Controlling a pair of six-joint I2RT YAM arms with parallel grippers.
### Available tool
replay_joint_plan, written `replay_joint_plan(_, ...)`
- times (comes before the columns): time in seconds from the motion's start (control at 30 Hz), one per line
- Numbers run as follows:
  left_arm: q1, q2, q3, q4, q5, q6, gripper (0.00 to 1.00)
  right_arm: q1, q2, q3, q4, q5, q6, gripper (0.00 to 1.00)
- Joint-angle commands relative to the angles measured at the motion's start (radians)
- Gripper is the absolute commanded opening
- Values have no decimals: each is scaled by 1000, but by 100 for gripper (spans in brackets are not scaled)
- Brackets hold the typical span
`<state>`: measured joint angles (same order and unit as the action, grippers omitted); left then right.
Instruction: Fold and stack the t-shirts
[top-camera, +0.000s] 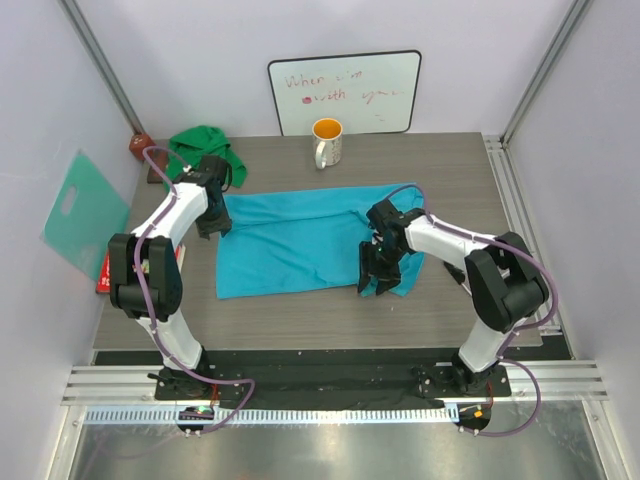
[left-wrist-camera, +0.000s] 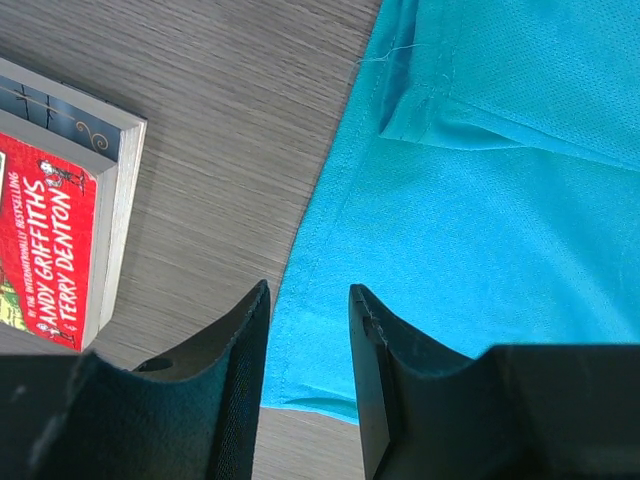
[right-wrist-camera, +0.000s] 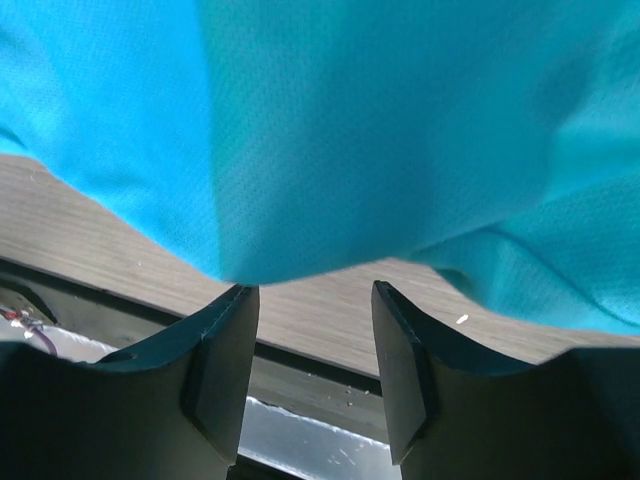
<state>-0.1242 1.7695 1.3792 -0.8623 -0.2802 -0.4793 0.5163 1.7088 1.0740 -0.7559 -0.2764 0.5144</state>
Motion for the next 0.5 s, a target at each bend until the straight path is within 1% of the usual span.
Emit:
replay_joint_plan(0.0,-5,-47,12,-4,-20,19,38,5,23,50,12,36,10,55)
replay_joint_plan(0.27,-5,-36,26,-7,-22,33,38,7,103,63,-36,46,-19,53)
replay_joint_plan(0.33,-5,-35,23,-7,-22,33,38,7,115,63,-49,52,-22,50)
replay_joint_plan(0.4,-5,-38,20,-4,-24,34,38,7,117,63,-56,63,-24,42)
replay_joint_plan(0.47,-5,-38,15,-3,-22,33,38,7,117,66,-59,62,-24,37)
